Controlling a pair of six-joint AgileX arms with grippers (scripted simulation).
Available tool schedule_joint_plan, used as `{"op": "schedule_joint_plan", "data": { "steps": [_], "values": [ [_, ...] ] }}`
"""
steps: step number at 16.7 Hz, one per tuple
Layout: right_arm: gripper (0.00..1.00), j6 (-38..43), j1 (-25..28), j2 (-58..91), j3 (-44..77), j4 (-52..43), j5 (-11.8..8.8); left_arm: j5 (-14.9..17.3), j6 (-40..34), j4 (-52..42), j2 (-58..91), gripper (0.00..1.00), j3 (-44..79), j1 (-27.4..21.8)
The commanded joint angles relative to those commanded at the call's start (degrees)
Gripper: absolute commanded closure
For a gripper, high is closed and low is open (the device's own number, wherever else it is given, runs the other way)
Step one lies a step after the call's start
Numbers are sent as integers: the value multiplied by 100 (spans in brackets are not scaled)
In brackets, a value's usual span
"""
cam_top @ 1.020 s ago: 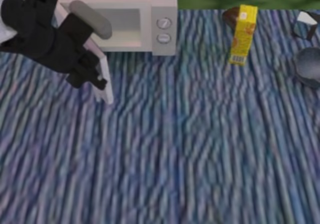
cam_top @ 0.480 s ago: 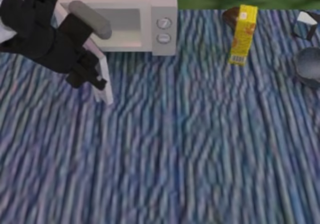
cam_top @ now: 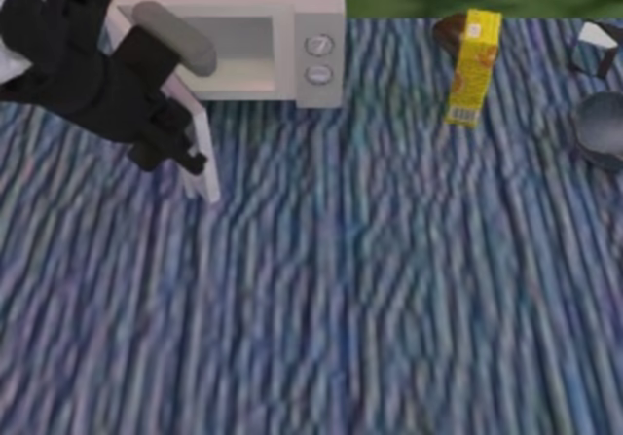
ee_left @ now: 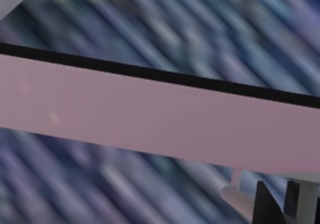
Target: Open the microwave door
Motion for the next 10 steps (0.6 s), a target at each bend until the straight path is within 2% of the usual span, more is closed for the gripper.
{"op": "schedule_joint_plan", "data": {
  "steps": [5,10],
  "values": [
    [0,0,0,0,0,0,0,26,7,-8,9,100,-14,-11],
    [0,0,0,0,0,0,0,293,650,-237,-3,100,-31,253]
  ]
}}
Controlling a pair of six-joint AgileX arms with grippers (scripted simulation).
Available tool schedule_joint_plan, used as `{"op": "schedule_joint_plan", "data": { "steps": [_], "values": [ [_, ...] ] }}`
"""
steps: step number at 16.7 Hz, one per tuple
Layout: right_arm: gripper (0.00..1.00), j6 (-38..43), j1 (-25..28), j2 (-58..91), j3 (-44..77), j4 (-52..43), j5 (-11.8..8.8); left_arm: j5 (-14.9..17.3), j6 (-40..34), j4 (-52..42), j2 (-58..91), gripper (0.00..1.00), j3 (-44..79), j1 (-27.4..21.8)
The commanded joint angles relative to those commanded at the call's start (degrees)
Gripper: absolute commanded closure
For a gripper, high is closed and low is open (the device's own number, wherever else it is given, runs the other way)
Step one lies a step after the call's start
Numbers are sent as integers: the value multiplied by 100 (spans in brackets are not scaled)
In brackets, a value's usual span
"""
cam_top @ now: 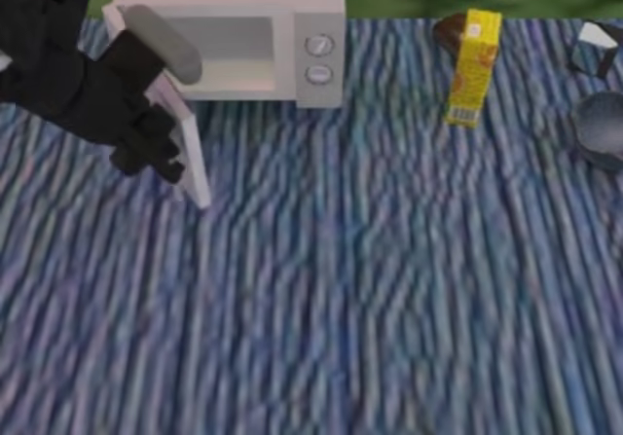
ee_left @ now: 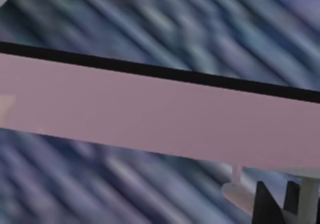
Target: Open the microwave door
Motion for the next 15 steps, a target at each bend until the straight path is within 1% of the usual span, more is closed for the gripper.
{"op": "schedule_joint_plan", "data": {
  "steps": [4,15],
  "values": [
    [0,0,0,0,0,0,0,215,486,-141,-60,100,-7,203],
    [0,0,0,0,0,0,0,222,498,-143,-64,100,-5,209]
  ]
}}
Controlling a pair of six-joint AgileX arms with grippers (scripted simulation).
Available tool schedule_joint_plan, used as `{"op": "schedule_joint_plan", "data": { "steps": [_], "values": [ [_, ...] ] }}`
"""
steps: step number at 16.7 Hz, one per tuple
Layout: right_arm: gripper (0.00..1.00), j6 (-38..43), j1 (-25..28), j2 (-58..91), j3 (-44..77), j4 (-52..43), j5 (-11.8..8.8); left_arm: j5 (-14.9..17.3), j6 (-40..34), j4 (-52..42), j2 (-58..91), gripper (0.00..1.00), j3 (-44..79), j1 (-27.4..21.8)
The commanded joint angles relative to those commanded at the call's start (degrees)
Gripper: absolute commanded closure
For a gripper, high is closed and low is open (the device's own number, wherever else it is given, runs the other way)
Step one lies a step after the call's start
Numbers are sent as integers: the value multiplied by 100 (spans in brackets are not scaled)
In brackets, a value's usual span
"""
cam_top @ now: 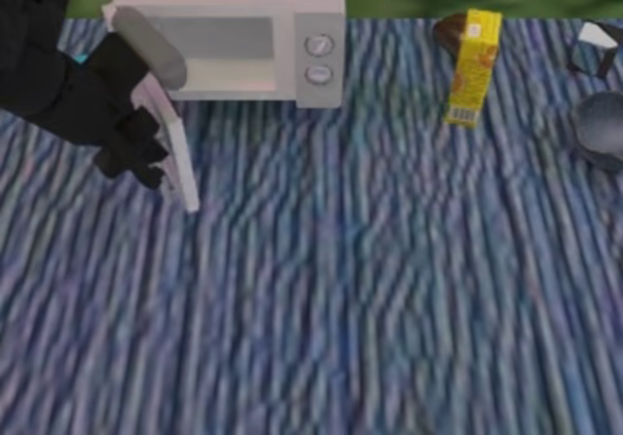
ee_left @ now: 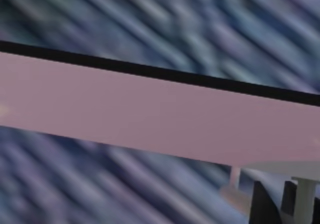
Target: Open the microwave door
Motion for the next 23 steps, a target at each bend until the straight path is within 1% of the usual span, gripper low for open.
{"op": "schedule_joint_plan", "data": {
  "steps": [16,19,23],
  "values": [
    [0,0,0,0,0,0,0,14,13,-13,18,100,-13,-5],
    [0,0,0,0,0,0,0,101,300,-132,39,100,36,109],
    [0,0,0,0,0,0,0,316,911,-402,85,100,110,353]
  ]
}}
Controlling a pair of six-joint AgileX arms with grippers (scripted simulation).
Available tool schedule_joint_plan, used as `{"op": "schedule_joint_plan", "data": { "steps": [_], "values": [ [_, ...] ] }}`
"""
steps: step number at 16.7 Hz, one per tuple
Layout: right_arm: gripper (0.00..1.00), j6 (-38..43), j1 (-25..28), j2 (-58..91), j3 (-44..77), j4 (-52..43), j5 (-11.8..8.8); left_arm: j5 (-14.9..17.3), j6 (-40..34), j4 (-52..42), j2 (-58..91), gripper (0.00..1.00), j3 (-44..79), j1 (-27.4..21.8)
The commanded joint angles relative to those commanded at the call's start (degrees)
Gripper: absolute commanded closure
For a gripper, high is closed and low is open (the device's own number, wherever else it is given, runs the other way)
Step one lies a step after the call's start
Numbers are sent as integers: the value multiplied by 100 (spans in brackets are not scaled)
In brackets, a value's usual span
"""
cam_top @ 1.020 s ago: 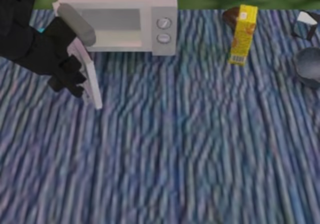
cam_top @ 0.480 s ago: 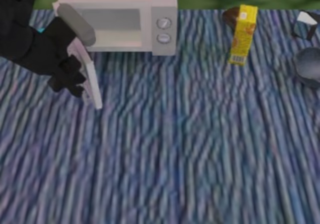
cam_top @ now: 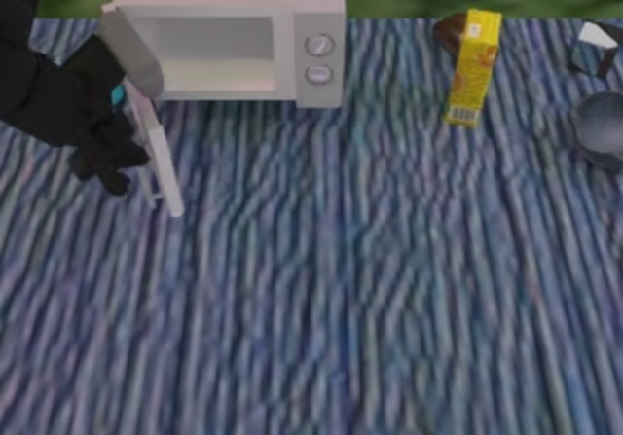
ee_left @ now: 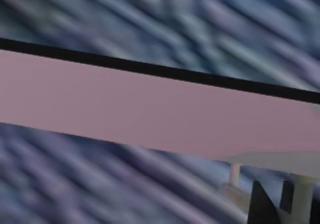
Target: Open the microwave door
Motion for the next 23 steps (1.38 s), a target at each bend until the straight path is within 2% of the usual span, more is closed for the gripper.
{"op": "schedule_joint_plan", "data": {
  "steps": [4,23],
  "values": [
    [0,0,0,0,0,0,0,131,343,-139,8,100,43,131],
    [0,0,0,0,0,0,0,131,343,-139,8,100,43,131]
  ]
}}
